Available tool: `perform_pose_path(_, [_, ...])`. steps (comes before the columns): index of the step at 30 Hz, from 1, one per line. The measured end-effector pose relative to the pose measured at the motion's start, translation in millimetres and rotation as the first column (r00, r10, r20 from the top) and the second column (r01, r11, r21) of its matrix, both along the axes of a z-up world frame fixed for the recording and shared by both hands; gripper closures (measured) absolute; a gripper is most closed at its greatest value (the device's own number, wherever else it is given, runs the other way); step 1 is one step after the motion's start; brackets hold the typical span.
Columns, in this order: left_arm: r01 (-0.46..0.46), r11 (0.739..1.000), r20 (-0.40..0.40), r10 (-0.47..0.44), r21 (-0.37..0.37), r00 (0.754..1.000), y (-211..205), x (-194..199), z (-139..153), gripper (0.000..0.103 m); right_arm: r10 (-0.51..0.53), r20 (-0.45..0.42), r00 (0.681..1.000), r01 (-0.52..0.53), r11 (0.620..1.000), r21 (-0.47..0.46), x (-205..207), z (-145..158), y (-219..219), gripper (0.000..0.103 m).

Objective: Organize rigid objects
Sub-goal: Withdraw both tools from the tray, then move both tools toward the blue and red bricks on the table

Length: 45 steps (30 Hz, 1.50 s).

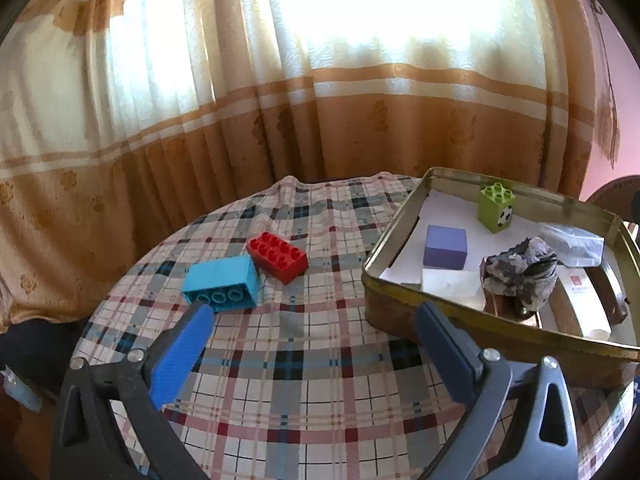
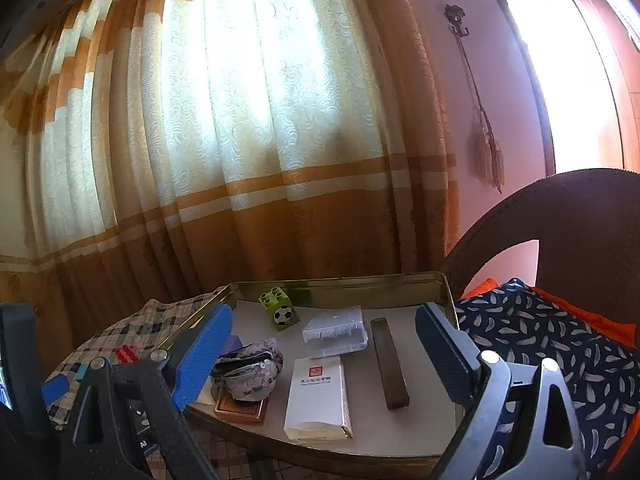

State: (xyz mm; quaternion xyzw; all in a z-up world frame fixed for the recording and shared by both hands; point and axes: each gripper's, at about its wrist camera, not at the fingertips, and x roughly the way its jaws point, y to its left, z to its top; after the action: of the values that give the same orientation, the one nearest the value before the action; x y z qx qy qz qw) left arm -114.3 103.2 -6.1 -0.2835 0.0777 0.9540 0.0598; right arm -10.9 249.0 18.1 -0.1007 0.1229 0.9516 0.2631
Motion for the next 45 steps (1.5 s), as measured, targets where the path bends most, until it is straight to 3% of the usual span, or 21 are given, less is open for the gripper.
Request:
perform_pose_path(11, [-0.021, 1.000, 0.037, 0.021, 0.019, 0.999, -8.4, -2.7, -3.8, 0.001, 0.013, 0.015, 1.000, -0.014, 0.999, 0.029, 0.4, 0.7, -17.9, 0.008])
perform_pose_path(20, [-0.039, 0.999, 0.041, 0.038, 0.028, 0.998, -26.6, -6.5, -2.6, 0.001, 0.007, -0.017, 1.000, -0.008, 0.999, -0.033, 4.9, -1.2, -24.9, 0.008])
perform_pose_path(27, [-0.076, 0.996, 0.041, 0.074, 0.045, 0.996, -49.3, -12.0, -0.8, 0.001, 0.035, -0.021, 0.999, -0.035, 0.999, 0.009, -4.3, 2.5, -47.1, 0.008])
perform_pose_path(45, [-0.108, 0.993, 0.052, 0.106, 0.055, 0.993, -79.0, -23.8, -1.4, 0.001, 0.103, -0.003, 0.995, -0.103, 0.995, 0.000, -31.6, 1.9, -80.2, 0.008])
